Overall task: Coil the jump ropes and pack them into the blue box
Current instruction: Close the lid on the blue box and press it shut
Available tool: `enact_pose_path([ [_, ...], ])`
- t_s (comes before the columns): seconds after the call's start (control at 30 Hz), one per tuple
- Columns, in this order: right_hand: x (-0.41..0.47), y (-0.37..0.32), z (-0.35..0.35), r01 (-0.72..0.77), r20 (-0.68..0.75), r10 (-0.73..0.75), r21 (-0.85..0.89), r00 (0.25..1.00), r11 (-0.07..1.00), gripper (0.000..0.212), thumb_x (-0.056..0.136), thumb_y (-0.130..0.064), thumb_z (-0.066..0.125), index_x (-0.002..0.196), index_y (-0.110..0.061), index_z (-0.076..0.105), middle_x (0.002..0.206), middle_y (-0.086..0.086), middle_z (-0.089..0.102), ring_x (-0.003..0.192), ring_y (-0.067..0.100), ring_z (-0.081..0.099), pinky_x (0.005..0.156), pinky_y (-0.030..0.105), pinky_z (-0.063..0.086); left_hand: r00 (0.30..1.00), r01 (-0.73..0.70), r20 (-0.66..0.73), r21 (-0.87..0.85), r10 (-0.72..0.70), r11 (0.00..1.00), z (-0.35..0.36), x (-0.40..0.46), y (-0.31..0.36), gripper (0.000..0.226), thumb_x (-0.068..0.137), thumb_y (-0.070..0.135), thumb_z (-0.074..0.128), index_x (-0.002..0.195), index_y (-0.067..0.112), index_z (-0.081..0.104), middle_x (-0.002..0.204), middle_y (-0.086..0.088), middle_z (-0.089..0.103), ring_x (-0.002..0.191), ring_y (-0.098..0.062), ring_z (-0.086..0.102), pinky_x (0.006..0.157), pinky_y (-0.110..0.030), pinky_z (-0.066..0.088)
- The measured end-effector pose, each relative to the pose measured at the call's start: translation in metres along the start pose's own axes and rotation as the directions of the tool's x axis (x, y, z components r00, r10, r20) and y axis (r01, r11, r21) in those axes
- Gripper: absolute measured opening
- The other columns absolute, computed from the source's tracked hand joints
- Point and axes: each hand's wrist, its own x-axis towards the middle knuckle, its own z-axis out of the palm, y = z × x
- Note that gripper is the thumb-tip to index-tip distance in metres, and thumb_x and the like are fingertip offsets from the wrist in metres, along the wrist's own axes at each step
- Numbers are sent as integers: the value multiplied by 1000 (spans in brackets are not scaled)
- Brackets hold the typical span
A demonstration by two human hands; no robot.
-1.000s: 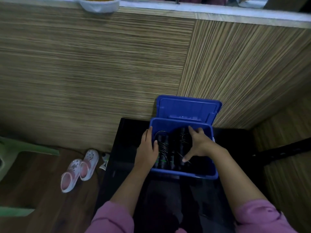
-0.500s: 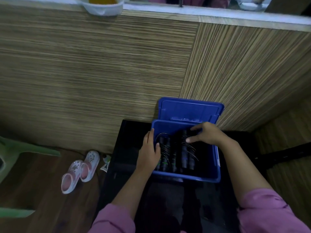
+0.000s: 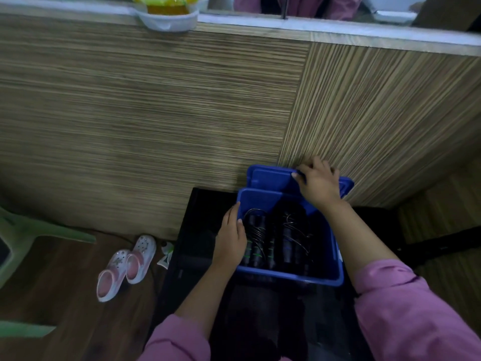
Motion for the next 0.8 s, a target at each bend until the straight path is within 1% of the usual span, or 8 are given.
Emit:
enact_pose_path([
  [0.1,-10,1,-1,43,-37,-39,103,999,994,29,96,-33,50,115,-16,63,115,8,48,112,29,46,100,51,29,1000,-1,-3,-37,1,999,-1,-2,0,46,104,21,32,150,25,27,148,7,37,121,-9,49,91,-21,39],
  [0.2,-26,3,-11,78,-131,-58,156,990,985,26,96,-30,51,113,-14,62,114,6,54,106,30,54,89,45,37,1000,25,-13,-70,-26,997,0,-1,-1,45,104,21,33,149,26,30,146,8,40,120,-10,51,92,-22,41],
  [0.3,-51,-1,-18,152,-230,-126,100,965,983,19,94,-30,54,103,-16,61,106,3,60,92,30,60,78,40,41,998,58,-29,-120,-62,991,-1,-2,0,44,103,21,37,146,28,35,140,13,42,116,-3,49,90,-18,39],
  [0.4,-84,-8,-11,233,-277,-209,56,938,971,15,84,-30,64,90,-17,62,94,0,66,84,27,66,71,38,45,984,166,-18,-262,-177,951,-2,1,-3,39,104,23,38,142,27,44,130,10,50,115,-9,50,90,-18,37],
  [0.53,-120,-8,11,254,-176,-232,120,957,960,24,71,-31,78,87,-20,64,110,-2,70,93,23,66,75,38,42,930,353,115,-544,-349,761,-12,6,-4,27,100,29,46,123,28,60,122,-5,63,112,-27,59,94,-39,48],
  [0.6,-133,-4,21,254,-135,-236,138,962,957,27,69,-34,80,87,-21,64,114,-5,69,95,22,64,79,36,37,908,405,166,-588,-386,700,-21,4,4,27,102,25,40,120,25,60,115,-2,66,96,-21,62,77,-33,51],
  [0.7,-145,0,27,263,-95,-248,198,964,944,31,66,-41,79,87,-22,64,108,-9,69,93,19,61,90,33,32,902,426,202,-571,-382,702,-28,0,14,27,102,34,38,115,27,61,98,18,62,87,-7,58,68,-26,44],
  [0.8,-155,1,33,267,-4,-277,275,961,924,30,69,-43,78,85,-20,66,104,-8,67,87,15,58,86,34,40,925,379,200,-529,-322,759,-28,-2,17,28,97,39,51,113,22,65,106,5,70,96,-14,65,79,-31,51],
])
